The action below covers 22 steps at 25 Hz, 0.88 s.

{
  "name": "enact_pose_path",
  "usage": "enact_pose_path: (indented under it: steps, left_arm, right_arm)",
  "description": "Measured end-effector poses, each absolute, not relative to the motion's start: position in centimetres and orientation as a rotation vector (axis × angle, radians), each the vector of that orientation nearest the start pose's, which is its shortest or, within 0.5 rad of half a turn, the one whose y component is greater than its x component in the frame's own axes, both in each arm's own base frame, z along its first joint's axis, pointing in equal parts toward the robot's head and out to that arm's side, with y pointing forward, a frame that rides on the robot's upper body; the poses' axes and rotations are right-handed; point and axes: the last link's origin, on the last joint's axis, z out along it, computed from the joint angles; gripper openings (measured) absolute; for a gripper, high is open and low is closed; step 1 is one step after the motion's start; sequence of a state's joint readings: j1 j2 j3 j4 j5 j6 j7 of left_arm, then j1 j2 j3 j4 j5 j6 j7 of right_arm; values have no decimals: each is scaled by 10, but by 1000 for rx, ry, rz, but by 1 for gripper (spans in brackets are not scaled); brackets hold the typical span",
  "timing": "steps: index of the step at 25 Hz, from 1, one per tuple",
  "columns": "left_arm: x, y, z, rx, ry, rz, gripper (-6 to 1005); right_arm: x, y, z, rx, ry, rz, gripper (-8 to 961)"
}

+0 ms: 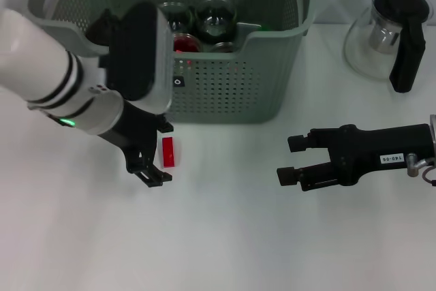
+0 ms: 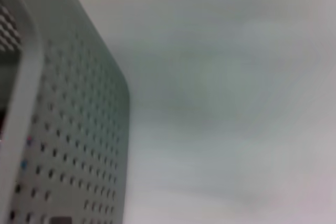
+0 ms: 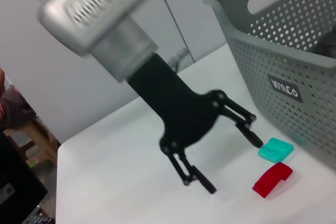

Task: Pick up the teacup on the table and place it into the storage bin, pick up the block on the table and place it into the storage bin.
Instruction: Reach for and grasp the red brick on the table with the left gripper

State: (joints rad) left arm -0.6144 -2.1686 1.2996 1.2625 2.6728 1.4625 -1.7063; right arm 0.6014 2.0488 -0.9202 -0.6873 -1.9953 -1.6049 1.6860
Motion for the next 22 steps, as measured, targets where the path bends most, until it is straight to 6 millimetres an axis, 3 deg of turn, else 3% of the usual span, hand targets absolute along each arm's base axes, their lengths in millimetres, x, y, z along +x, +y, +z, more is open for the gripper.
enact_pose_path:
  steps: [22]
  left_arm:
    - [-188,380,-55,-2820,185,800,890]
  right_arm:
    - [230,332,-15,-2954,848,573,946]
